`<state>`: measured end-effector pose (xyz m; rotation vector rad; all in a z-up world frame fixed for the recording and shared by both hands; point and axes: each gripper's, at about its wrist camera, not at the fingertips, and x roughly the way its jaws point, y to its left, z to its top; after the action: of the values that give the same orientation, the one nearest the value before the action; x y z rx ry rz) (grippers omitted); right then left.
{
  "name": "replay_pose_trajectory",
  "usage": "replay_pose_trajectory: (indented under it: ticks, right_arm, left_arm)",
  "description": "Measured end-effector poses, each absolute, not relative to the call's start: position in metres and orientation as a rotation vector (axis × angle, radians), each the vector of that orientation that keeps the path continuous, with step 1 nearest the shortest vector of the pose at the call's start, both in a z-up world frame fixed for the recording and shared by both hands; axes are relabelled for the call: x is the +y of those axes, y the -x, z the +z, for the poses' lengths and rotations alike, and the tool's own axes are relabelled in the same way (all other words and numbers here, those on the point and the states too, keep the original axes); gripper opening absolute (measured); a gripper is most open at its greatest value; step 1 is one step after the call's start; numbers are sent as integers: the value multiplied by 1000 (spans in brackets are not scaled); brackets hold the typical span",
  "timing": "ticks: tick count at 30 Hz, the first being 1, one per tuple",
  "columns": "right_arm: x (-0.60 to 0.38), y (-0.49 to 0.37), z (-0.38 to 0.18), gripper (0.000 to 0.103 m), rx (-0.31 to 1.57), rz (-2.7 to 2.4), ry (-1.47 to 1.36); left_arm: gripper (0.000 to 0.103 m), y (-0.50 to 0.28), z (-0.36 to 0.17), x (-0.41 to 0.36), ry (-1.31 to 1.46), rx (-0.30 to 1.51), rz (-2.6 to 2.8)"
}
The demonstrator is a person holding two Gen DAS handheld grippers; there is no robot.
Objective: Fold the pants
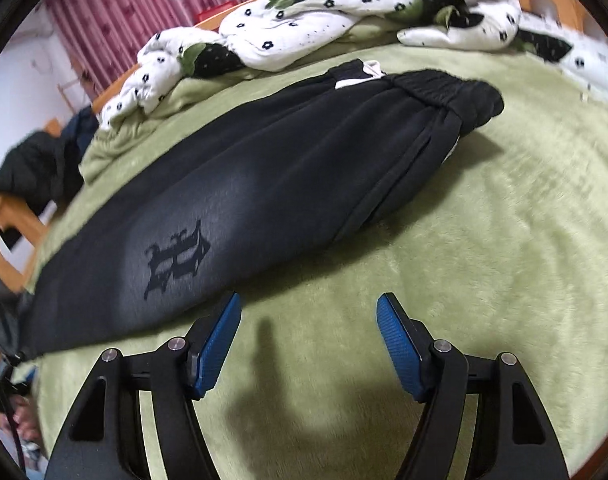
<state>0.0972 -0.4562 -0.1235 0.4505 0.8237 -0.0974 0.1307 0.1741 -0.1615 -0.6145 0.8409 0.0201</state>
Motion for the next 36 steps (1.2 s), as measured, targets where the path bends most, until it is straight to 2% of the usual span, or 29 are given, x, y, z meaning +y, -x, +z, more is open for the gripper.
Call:
replay_pose_trajectory:
  ticks: [1,2,4,5,6,7,8,10,17,23,29,36]
  right_arm:
    - [-458,-100,-124,70,811,-82,-477]
    - [-459,-104,-126,70,799,-58,-508]
    - [-458,-113,-128,69,786,-32,-556]
    - [-457,-120,-130,65,788,-30,-572]
    - [-456,-126,-131,47,798,-30,-580]
    - [-454,-134,-132,28,817,-27,-591]
    - [-452,-138,-129,27,819,-42,-595]
    - [-447,-139,-113,17,755,-48,-580]
    - [-434,-164,-46,15,597,23,-484]
    - [-431,-210,-29,15,551,26,-455]
    - [-426,-266,-39,15,539,-10,-436]
    - [-421,-311,-80,15,572,-51,-442]
  left_arm:
    - [81,-135,-162,177,633,834,31]
    - [75,-138,-162,178,643,832,45]
    - [57,-146,-162,182,662,833,79]
    - [43,-148,-163,185,670,839,99]
    - [31,-151,-163,187,676,848,117]
    - [24,-150,-162,190,672,844,123]
    - [12,-150,-160,191,653,835,128]
    - [12,-148,-152,192,620,814,110]
    - [11,-161,-90,189,502,661,69]
    - [11,-224,-63,174,372,612,107]
    - [11,-303,-74,161,357,592,177]
    - [11,-329,-122,143,248,599,260]
